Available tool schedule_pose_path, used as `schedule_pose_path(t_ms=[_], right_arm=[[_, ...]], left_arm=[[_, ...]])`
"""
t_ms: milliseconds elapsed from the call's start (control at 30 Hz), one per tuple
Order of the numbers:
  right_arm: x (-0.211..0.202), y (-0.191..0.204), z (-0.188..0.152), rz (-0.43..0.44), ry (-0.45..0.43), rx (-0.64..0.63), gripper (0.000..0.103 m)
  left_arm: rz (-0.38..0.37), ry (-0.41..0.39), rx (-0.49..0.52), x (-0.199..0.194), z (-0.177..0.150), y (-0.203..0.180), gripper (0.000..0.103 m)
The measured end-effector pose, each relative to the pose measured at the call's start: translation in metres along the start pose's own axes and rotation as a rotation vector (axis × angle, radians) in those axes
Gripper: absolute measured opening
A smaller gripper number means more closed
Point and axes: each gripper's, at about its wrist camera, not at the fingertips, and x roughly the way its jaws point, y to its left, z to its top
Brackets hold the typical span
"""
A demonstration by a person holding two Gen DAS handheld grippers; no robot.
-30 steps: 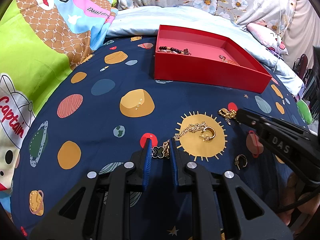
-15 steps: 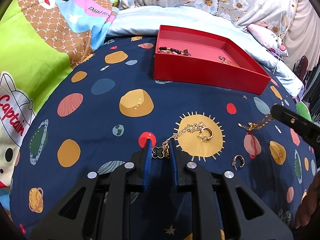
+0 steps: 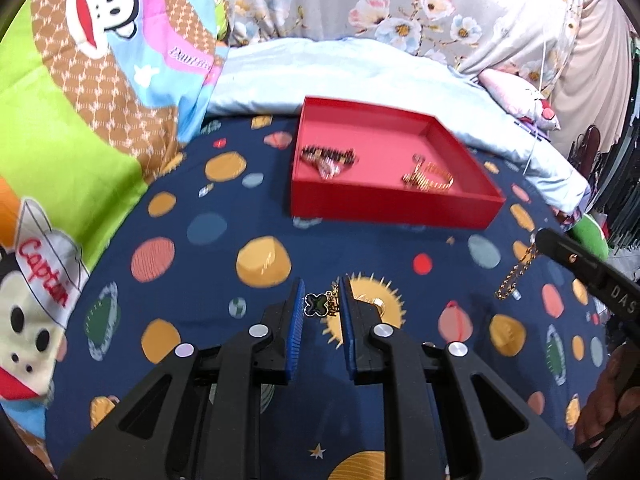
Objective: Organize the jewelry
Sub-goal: 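Lift both held chains and carry them over the red tray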
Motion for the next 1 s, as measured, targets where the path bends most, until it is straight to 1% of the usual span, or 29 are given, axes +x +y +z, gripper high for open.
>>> schedule_pose_path(t_ms=[300, 533, 733, 867, 1000], right_arm=[[-0.014, 0.000, 0.036, 0.018, -0.079, -0.027, 0.004], [-0.006, -0.001, 0.067, 0.028, -0.110, -0.038, 0.004], [0.010, -0.001, 0.093, 0.026, -0.121, -0.050, 0.004], [0.028, -0.003, 0.109, 0.034, -0.110, -0.051, 0.004], [0.047, -0.003, 0.127, 0.036, -0.102, -0.054, 0.004]], left_arm=[[-0.004, -0.128, 0.050, -0.031, 0.052, -0.014, 0.016], [-0.008, -0.231, 0.089, -0.041, 0.099, -0.032, 0.016], [-0.009, -0.266, 0.110, -0.029, 0.133, -0.045, 0.016], [-0.022, -0.262, 0.112, -0.015, 0.152, -0.050, 0.017], [-0.013, -0.268, 0.119, 0.003, 0.169, -0.055, 0.017]])
